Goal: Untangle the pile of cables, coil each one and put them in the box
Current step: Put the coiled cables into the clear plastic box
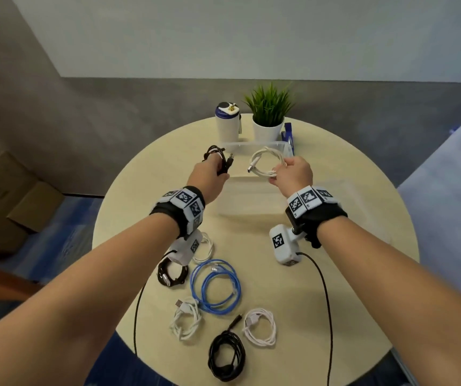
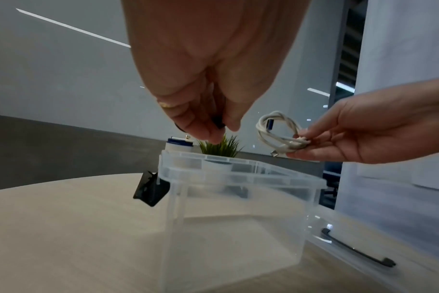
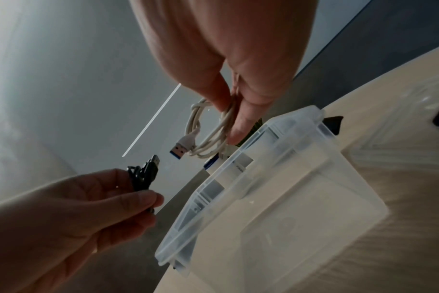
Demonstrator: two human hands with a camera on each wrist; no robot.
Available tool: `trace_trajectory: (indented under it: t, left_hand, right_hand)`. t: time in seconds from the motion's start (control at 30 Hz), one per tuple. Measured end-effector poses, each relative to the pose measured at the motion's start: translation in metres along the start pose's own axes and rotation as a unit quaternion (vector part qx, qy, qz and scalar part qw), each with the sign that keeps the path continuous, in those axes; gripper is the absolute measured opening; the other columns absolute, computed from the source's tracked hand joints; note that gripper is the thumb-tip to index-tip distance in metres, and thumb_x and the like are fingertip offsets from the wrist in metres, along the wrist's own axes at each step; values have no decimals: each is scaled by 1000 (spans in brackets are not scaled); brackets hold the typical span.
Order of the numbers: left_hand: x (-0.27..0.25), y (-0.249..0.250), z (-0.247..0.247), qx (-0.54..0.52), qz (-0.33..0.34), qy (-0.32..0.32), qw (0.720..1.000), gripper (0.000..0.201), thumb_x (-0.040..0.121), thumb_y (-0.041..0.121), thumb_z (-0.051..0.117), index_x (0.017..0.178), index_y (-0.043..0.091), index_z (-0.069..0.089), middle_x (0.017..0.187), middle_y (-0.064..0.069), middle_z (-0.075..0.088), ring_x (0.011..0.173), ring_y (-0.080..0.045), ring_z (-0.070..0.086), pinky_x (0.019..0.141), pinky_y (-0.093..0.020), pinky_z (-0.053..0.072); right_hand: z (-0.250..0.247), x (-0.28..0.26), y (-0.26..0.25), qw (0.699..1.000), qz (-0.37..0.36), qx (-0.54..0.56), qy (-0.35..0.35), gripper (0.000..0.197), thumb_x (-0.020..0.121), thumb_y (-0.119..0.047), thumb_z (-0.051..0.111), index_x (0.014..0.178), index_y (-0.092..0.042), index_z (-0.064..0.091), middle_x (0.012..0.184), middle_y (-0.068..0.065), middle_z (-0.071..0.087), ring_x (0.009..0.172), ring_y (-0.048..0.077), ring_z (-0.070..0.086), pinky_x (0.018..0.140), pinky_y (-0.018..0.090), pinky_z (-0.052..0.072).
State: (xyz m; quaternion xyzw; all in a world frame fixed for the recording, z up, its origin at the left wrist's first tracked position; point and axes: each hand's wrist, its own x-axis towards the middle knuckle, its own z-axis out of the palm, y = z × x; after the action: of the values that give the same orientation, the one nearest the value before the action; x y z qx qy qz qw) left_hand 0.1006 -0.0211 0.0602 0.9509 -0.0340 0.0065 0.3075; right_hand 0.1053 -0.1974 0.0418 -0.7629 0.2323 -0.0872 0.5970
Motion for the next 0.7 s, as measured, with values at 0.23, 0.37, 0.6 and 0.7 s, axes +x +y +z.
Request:
trace_trajectory:
  t: [0.23, 0.37, 0.6, 0.7]
  left_hand:
    - [20, -10, 26, 76, 12, -66, 995, 21, 93, 18, 54, 108, 5, 47, 101, -17, 61, 90, -33, 55, 68, -32, 36]
    - [28, -9, 29, 93, 1, -108, 990, 22, 95, 21, 52, 109, 4, 47, 102, -16, 60, 81, -27, 47, 68, -31, 34]
    - [28, 12, 30, 197, -1, -272, 942, 27, 95, 25, 51, 111, 2, 51, 113, -16, 59, 95, -28, 54, 76, -32, 39]
    - [26, 22, 34, 249, -13, -314, 916, 37, 97, 24, 47, 122, -3, 45, 113, -17, 58, 101, -31, 55, 74, -32, 38]
  right_hand:
    - [5, 20, 12, 987, -70, -145, -20, 20, 94, -12, 50, 113, -7, 55, 110, 12, 62, 98, 29, 59, 76, 30, 44]
    - [0, 31, 15, 971, -78, -216, -68, 21, 95, -12, 46, 113, -6, 54, 112, 15, 60, 101, 30, 58, 77, 30, 43]
    - [-8, 34, 8, 906, -48, -379, -183, 26, 91, -6, 44, 113, -2, 56, 109, 16, 59, 117, 28, 50, 102, 30, 37]
    - [-4, 33, -1, 857, -42, -458, -232, 26, 90, -5, 46, 113, -1, 56, 105, 15, 62, 102, 29, 61, 104, 37, 41]
